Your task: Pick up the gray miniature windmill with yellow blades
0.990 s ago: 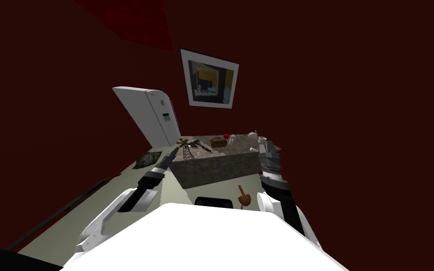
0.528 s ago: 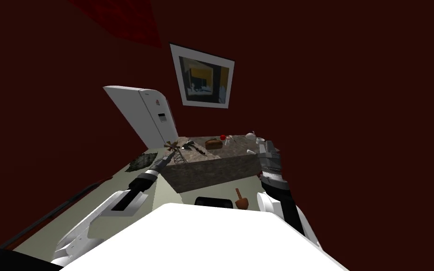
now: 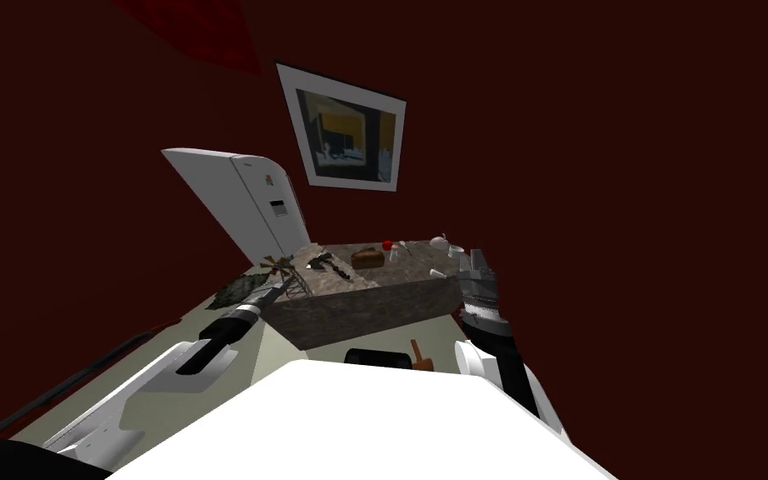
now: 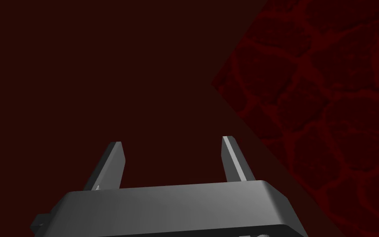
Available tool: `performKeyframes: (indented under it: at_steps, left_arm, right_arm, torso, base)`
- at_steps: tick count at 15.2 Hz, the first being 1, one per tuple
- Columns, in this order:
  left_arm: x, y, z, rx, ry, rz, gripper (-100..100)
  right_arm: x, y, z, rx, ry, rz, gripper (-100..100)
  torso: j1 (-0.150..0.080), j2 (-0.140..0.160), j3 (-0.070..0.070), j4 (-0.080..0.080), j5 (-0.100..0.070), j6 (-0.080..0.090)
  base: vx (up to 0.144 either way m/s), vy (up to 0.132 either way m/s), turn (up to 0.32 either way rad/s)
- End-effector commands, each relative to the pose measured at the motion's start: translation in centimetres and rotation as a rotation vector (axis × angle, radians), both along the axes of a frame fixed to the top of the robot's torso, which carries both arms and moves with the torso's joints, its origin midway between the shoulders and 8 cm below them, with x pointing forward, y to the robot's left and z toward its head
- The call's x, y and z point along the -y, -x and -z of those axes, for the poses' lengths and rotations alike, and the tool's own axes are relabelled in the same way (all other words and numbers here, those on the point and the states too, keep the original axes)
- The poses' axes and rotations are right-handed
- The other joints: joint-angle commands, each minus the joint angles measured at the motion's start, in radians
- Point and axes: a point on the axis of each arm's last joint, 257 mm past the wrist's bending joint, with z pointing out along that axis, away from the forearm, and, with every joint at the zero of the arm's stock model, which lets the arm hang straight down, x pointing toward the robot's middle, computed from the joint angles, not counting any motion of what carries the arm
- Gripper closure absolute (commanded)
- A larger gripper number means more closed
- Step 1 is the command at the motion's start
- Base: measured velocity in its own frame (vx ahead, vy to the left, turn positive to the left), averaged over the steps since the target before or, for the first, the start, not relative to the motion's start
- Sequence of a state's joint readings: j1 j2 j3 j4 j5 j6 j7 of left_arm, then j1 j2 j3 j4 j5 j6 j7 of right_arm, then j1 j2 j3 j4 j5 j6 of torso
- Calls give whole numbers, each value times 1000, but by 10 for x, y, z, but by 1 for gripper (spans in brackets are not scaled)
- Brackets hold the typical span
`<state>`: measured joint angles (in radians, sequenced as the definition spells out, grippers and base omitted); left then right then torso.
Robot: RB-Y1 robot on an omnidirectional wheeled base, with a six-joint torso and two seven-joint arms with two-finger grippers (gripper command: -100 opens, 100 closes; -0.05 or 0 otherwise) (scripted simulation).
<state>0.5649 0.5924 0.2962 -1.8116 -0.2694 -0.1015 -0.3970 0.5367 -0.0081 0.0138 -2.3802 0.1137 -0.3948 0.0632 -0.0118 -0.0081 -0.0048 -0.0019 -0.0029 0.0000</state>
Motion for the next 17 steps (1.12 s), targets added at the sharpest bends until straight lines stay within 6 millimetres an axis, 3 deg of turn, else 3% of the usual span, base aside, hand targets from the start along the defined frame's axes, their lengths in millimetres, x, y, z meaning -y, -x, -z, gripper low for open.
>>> performKeyframes:
  at_steps: [1,2,4,5,10,11,12,14,15,16,17]
  left_arm:
    - [-15,2,5,-24,-39,-23,-100]
    - [-24,3,4,-36,-66,-37,-100]
    - [-17,2,4,-25,-44,-26,-100]
    - [-16,2,4,-25,-44,-26,100]
    - [-16,2,5,-26,-43,-25,100]
    - [-16,9,7,-46,-51,-32,-100]
    - [-19,12,7,-52,-57,-37,-100]
    - [-17,1,-20,-9,-85,-11,-100]
    - [-19,7,-6,-32,-70,-24,-100]
    - [-20,6,-9,-27,-73,-22,-100]
    - [-20,6,-9,-27,-73,-22,100]
  right_arm:
    - [0,0,0,0,0,0,0]
    - [0,0,0,0,0,0,0]
    - [0,0,0,0,0,0,0]
    - [0,0,0,0,0,0,0]
    - [0,0,0,0,0,0,0]
    - [0,0,0,0,0,0,0]
    - [0,0,0,0,0,0,0]
    - [0,0,0,0,0,0,0]
    - [0,0,0,0,0,0,0]
    - [0,0,0,0,0,0,0]
    - [0,0,0,0,0,0,0]
  torso:
    - [0,0,0,0,0,0]
    - [3,1,0,0,1,0]
    - [7,3,2,1,2,0]
    - [9,5,3,1,2,0]
    - [12,8,5,2,2,-1]
    - [12,8,5,2,2,-1]
    - [12,8,5,2,2,-1]
    - [13,8,5,2,2,-1]
    - [17,7,5,2,3,-1]
    - [18,7,5,2,3,-1]
    - [16,8,5,2,3,-1]
  base:
    - [82,-92,3]
    - [76,-62,-4]
    - [31,-24,2]
    - [9,-8,1]
    - [1,-2,-2]
    - [16,-13,47]
    - [24,-12,103]
    - [21,69,50]
    - [15,87,-15]
    - [5,28,-8]
    - [2,13,-2]
